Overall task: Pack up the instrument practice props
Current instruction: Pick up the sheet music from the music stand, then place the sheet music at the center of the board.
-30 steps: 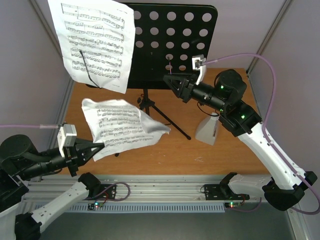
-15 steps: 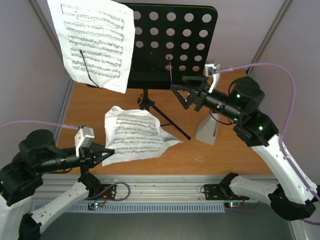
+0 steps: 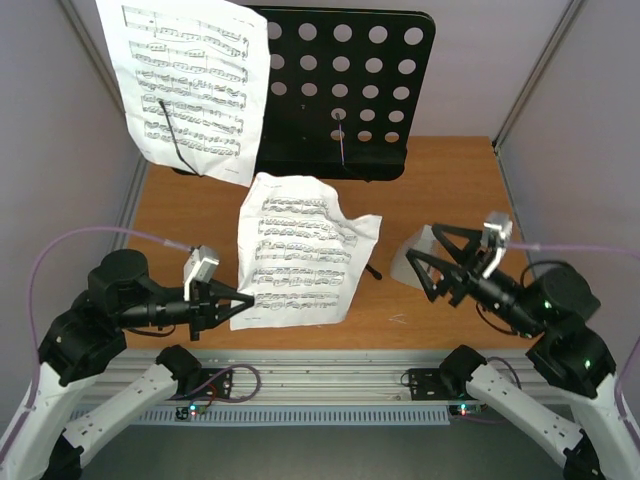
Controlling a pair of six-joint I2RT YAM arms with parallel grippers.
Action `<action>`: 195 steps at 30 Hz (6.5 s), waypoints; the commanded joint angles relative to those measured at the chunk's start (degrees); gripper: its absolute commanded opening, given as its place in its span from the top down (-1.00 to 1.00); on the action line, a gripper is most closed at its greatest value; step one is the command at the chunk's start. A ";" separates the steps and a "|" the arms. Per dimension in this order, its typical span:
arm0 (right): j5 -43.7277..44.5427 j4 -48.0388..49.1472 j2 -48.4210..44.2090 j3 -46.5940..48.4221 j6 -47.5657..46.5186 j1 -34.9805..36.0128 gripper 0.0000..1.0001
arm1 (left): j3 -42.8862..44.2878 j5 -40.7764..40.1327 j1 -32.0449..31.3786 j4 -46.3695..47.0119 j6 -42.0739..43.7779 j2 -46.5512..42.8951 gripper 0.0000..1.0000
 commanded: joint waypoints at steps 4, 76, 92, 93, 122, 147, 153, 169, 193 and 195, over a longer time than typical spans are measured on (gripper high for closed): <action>-10.15 4.88 -9.89 -11.75 2.71 0.32 -0.97 | -1.88 4.73 0.26 7.82 -2.66 -1.31 0.99; -12.78 27.42 15.68 -16.43 8.02 2.39 0.98 | -6.94 6.50 0.27 13.32 -3.41 -1.69 0.99; 22.67 -1.91 3.26 -12.28 3.32 1.91 0.98 | -8.70 -11.68 0.26 10.22 -3.69 -3.02 -0.65; 24.63 -4.04 4.34 -10.25 3.24 1.28 0.98 | -8.69 -13.09 0.31 9.91 -3.87 -2.79 -0.68; -9.78 1.17 20.38 -13.12 19.30 -65.40 0.98 | -10.44 -24.46 0.26 5.42 -3.67 -6.10 -0.74; 12.29 4.08 14.31 -38.04 30.04 -70.03 0.98 | -12.66 -28.60 0.31 5.16 -3.66 -8.42 -0.74; 13.26 0.74 13.45 -36.38 28.93 -70.04 0.44 | -8.97 -34.85 0.26 4.19 -3.54 -8.32 -0.75; -19.11 -9.15 8.59 -7.15 18.50 -69.95 -0.85 | 16.16 -43.16 0.26 -3.48 2.66 7.03 -0.90; -55.80 -23.63 17.94 26.12 10.67 -63.65 -0.75 | 24.93 -40.32 0.31 0.17 4.38 14.01 -0.91; -53.74 -25.56 19.01 26.09 8.89 -61.67 -0.74 | 24.13 -38.32 0.27 0.62 4.48 14.92 -0.84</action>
